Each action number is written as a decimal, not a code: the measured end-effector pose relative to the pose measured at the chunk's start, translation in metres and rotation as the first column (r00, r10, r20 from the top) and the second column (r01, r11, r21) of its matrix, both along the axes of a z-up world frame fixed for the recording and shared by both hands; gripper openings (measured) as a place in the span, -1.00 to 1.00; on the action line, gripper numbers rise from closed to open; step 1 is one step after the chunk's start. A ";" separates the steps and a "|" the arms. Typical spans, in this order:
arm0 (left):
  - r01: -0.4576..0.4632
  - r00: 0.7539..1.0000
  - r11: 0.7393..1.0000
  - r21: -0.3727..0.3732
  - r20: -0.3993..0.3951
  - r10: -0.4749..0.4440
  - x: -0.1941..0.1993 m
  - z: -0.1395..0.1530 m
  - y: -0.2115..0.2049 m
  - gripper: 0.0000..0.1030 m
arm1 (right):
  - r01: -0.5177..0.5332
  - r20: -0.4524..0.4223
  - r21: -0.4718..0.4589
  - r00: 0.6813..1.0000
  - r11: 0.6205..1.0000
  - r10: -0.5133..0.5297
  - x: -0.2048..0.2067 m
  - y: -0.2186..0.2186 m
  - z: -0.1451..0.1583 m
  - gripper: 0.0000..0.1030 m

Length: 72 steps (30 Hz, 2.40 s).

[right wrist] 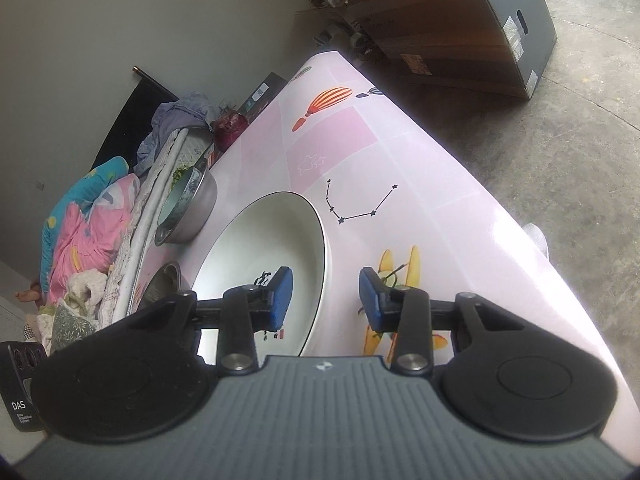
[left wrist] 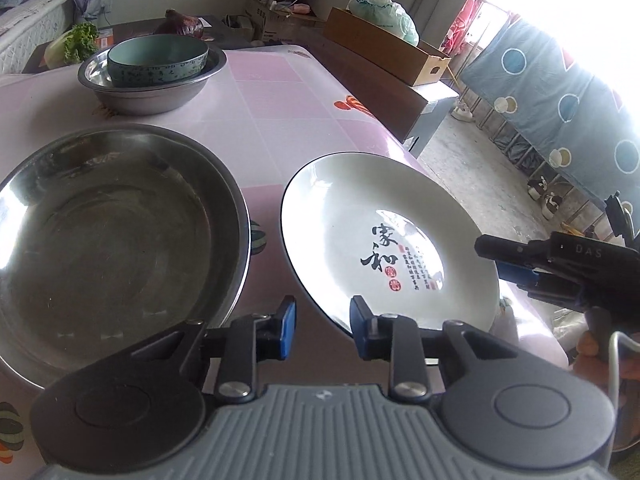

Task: Organize plates and bowls
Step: 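Move both grippers to the white calligraphy plate and close them on its rim, then lift the white calligraphy plate off the table with both grippers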

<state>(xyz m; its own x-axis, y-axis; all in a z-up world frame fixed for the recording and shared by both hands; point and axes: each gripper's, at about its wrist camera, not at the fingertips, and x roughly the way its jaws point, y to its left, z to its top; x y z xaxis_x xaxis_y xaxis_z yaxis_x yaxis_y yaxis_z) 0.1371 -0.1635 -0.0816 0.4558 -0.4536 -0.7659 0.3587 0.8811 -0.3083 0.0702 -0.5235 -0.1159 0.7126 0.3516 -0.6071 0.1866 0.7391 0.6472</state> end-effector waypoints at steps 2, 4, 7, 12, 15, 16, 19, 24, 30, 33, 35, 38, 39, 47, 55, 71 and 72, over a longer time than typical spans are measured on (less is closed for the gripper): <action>0.000 1.000 1.000 0.000 -0.005 0.000 0.002 -0.002 -0.002 -0.54 | -0.019 0.001 0.007 1.000 1.000 0.019 0.010 -0.002 -0.005 -0.48; -0.003 1.000 1.000 0.003 -0.010 0.003 0.005 -0.004 -0.004 -0.55 | -0.042 0.007 0.015 0.999 0.999 0.042 0.018 -0.004 -0.007 -0.51; -0.009 1.000 1.000 0.005 -0.014 0.009 0.007 -0.005 -0.005 -0.57 | -0.075 0.007 0.031 0.997 0.997 0.075 0.029 -0.003 -0.010 -0.59; -0.009 1.000 1.000 -0.002 -0.023 0.009 0.006 -0.004 -0.004 -0.57 | -0.096 -0.014 0.031 0.995 0.995 0.097 0.036 0.004 -0.010 -0.61; -0.008 1.000 1.000 0.006 -0.029 0.009 0.005 -0.004 -0.003 -0.57 | -0.094 -0.031 0.045 0.995 0.995 0.095 0.029 0.007 -0.009 -0.61; -0.005 1.000 1.000 0.010 -0.030 0.005 0.003 -0.003 -0.002 -0.57 | -0.095 -0.035 0.042 0.995 0.995 0.097 0.026 0.009 -0.009 -0.61; 0.011 0.999 1.000 0.020 -0.039 -0.010 -0.006 -0.002 0.001 -0.57 | -0.097 -0.051 0.035 0.994 0.995 0.099 0.010 0.015 -0.006 -0.60; 0.045 0.997 0.998 0.033 -0.061 -0.043 -0.026 0.002 0.012 -0.57 | -0.088 -0.076 0.048 0.993 0.995 0.091 -0.022 0.027 -0.004 -0.60; 0.075 0.995 0.996 0.057 -0.074 -0.070 -0.053 0.004 0.031 -0.56 | -0.096 -0.095 0.039 0.990 0.995 0.100 -0.059 0.051 0.001 -0.58; 0.073 0.994 0.995 0.060 -0.081 -0.068 -0.066 0.005 0.046 -0.56 | -0.115 -0.101 0.035 0.988 0.993 0.118 -0.074 0.067 0.003 -0.57; 0.066 0.994 0.996 0.055 -0.088 -0.061 -0.075 0.005 0.059 -0.56 | -0.129 -0.104 0.029 0.986 0.991 0.131 -0.079 0.078 0.005 -0.57; 0.048 0.995 0.997 0.054 -0.093 -0.043 -0.083 0.006 0.075 -0.56 | -0.147 -0.108 0.037 0.983 0.988 0.150 -0.085 0.093 0.007 -0.57; 0.040 0.995 0.998 0.052 -0.095 -0.035 -0.086 0.006 0.081 -0.57 | -0.157 -0.109 0.040 0.981 0.987 0.160 -0.086 0.100 0.007 -0.56; 0.008 0.994 1.000 0.006 -0.110 -0.007 -0.099 0.008 0.111 -0.59 | -0.196 -0.117 0.010 0.974 0.981 0.196 -0.086 0.125 0.013 -0.57; 0.002 0.995 1.000 0.027 -0.095 0.000 -0.097 0.005 0.106 -0.48 | -0.171 -0.125 0.008 0.977 0.985 0.171 -0.084 0.124 0.014 -0.58; -0.002 0.998 1.000 0.029 -0.068 0.004 -0.092 0.001 0.102 -0.47 | -0.159 -0.126 0.004 0.979 0.987 0.158 -0.081 0.125 0.014 -0.59; -0.001 0.998 1.000 0.030 -0.067 0.003 -0.092 0.002 0.102 -0.46 | -0.158 -0.126 0.003 0.979 0.987 0.157 -0.082 0.125 0.014 -0.59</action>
